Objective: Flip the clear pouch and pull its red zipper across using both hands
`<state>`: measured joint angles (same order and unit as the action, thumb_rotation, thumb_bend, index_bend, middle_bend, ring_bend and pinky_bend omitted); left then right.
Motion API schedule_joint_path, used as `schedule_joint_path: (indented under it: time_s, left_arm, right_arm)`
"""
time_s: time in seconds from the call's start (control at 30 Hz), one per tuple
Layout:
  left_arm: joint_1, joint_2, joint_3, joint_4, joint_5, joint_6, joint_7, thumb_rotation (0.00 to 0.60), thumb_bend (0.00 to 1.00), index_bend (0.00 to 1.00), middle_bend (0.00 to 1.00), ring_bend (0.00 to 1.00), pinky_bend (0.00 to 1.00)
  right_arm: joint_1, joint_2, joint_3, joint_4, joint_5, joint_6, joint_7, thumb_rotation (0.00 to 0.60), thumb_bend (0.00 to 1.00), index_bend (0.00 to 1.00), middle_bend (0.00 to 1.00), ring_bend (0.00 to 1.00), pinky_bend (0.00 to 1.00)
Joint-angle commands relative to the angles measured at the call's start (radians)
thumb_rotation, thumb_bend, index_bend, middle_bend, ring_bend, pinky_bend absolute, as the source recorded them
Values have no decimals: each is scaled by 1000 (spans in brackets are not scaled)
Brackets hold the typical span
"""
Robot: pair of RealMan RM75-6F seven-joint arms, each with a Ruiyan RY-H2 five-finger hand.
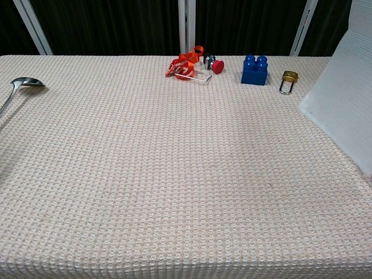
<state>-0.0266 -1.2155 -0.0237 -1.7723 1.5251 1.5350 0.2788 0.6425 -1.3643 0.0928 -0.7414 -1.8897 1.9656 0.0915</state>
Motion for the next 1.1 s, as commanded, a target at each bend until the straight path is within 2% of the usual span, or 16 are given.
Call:
schedule_joint_path:
  time_s: [0.03,0.27,0.4,0.6,0.63,0.7,0.8,0.83,0.87,0.93,1.1]
  left_arm:
    - [3,-7,3,12,-3,1,-11,600,154,157,104,96,136]
    - [11,-12,6,46,-16,4,-46,600,155,156,105,96,136]
    - [12,-13,8,72,-21,-1,-75,600,154,157,105,96,136]
    - [10,-18,7,108,-30,-11,-114,600,155,157,105,96,136]
    - [9,-19,7,113,-30,-13,-118,600,155,157,105,97,136]
    - [7,-23,8,123,-30,-18,-128,600,154,157,104,96,136]
    - [4,-30,8,135,-30,-22,-139,600,155,157,105,96,136]
    - [4,-32,8,139,-29,-22,-142,600,155,156,105,96,136]
    - [4,-34,8,143,-28,-21,-145,600,155,156,105,96,136]
    - [5,-35,9,148,-28,-21,-150,600,155,156,105,96,136]
    - [5,-34,10,153,-27,-20,-154,600,154,156,105,96,136]
  right_arm:
    - [130,-41,-29,-62,-100,-120,-69,600,329,958,485,192,33]
    - [284,-227,-56,-64,-154,-294,-44,600,315,957,485,192,41]
    - [359,-356,-91,3,-181,-387,-1,600,306,958,485,192,49]
    - [426,-499,-134,109,-196,-470,50,600,282,934,473,177,57]
    - [431,-512,-143,117,-196,-489,54,600,276,899,457,163,54]
    - [436,-534,-161,120,-185,-542,63,600,265,761,404,121,35]
    - [429,-534,-175,67,-143,-670,16,600,159,327,240,19,0]
    - [424,-524,-172,28,-125,-703,-3,600,110,160,170,1,0]
    - [417,-504,-166,-30,-98,-739,-23,600,70,51,113,0,0]
    - [403,-458,-154,-136,-56,-776,-45,600,36,0,55,0,0]
    - [336,-296,-122,-483,101,-877,-108,600,14,0,0,0,0]
